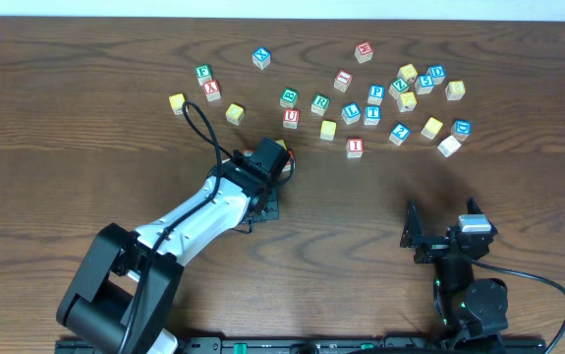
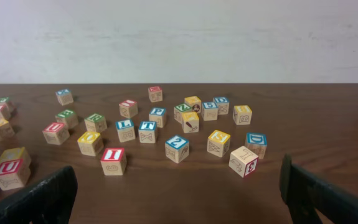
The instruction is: Spell out NEURIPS
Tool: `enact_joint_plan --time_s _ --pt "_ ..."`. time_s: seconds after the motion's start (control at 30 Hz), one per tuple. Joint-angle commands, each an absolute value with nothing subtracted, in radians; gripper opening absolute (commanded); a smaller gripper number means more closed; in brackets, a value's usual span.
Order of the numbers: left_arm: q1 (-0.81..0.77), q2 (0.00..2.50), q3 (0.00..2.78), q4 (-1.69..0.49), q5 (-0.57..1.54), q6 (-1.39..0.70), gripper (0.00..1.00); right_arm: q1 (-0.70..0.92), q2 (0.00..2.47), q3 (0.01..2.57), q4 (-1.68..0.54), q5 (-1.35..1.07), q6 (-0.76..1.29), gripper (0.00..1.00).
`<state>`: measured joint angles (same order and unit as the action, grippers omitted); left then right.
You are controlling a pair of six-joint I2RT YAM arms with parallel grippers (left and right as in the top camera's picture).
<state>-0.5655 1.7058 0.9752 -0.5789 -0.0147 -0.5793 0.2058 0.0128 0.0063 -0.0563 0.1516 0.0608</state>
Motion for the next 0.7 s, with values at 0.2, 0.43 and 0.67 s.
enact_joint_plan --time_s 0.2,0.43,0.67 --pt "-0.566 1.717 0.965 -0.577 -0.038 -0.588 0.07 0.199 0.011 0.006 -0.060 0.158 0.073 0.99" --pt "-0.566 1.717 0.965 -0.591 -0.033 -0.588 0.07 0.199 0.011 0.006 -0.060 0.158 0.074 0.99" --pt "-0.566 1.717 0.965 -0.628 0.018 -0.587 0.07 0.199 0.011 0.006 -0.060 0.158 0.073 0.99"
